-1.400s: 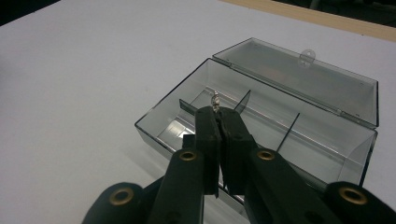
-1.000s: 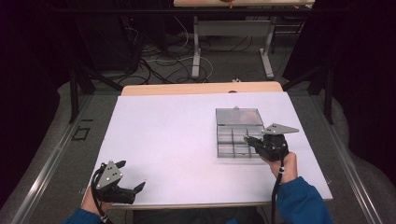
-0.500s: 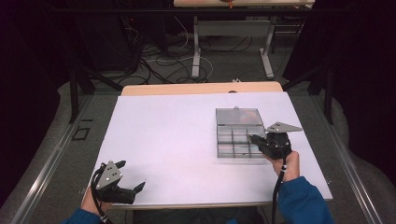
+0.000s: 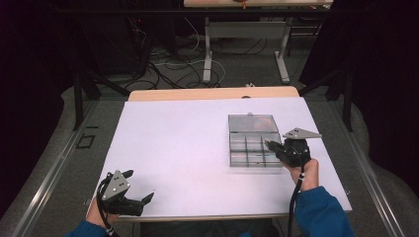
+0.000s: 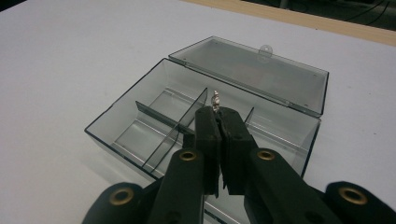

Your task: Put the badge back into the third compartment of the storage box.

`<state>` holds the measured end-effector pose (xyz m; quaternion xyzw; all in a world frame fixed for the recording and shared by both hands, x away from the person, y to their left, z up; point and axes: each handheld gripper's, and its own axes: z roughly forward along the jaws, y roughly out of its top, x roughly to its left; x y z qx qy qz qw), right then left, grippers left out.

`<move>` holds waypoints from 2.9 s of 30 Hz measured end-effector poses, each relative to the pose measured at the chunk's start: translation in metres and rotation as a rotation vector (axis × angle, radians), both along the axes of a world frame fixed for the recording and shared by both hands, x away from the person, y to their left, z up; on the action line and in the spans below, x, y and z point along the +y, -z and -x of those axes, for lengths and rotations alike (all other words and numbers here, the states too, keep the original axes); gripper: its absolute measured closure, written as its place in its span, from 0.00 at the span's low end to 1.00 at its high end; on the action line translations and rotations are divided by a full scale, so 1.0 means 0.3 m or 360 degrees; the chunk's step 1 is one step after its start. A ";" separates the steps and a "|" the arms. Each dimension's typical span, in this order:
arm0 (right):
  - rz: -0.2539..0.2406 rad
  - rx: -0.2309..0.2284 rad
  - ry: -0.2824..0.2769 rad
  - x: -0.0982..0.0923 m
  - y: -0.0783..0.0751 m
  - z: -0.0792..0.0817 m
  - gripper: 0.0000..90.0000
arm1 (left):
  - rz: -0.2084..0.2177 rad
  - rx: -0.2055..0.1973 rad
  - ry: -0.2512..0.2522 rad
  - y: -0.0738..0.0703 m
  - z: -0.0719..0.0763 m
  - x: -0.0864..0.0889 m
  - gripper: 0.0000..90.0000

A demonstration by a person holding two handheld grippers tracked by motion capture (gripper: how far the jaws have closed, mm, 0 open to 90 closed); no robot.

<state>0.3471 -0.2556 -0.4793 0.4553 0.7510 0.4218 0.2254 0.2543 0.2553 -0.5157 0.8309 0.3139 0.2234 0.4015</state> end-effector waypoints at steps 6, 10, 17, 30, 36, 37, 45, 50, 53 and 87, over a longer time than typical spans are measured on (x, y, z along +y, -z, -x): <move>-0.0008 0.0011 0.0040 -0.017 0.007 -0.014 0.97 | -0.0002 0.0004 0.0001 0.001 -0.003 0.000 0.00; 0.0003 0.0003 0.0044 -0.031 0.013 -0.024 0.97 | 0.0000 0.0008 0.0000 0.001 -0.002 0.000 0.00; 0.0005 0.0010 0.0066 -0.042 0.016 -0.033 0.97 | -0.0002 0.0004 0.0005 0.001 -0.002 0.000 0.00; 0.0016 0.0023 0.0099 -0.057 0.031 -0.063 0.97 | 0.0007 0.0018 -0.0003 0.003 -0.004 0.000 0.00; 0.0022 0.0031 0.0116 -0.059 0.038 -0.079 0.97 | 0.0002 0.0017 0.0006 0.003 -0.005 -0.001 0.00; 0.0026 0.0035 0.0120 -0.060 0.039 -0.081 0.97 | 0.0002 0.0021 0.0007 0.004 -0.005 -0.001 0.00; 0.0050 0.0055 0.0127 -0.058 0.053 -0.099 0.97 | 0.0007 0.0020 0.0005 0.004 -0.004 -0.002 0.00; 0.0053 0.0066 0.0140 -0.060 0.060 -0.110 0.97 | 0.0005 0.0019 0.0007 0.004 -0.004 -0.001 0.00; 0.0066 0.0071 0.0140 -0.062 0.069 -0.121 0.97 | 0.0004 0.0021 0.0007 0.004 -0.005 -0.001 0.00; 0.0251 0.0153 0.0145 -0.018 0.144 -0.175 0.97 | -0.0017 0.0025 0.0008 0.006 -0.008 -0.002 0.00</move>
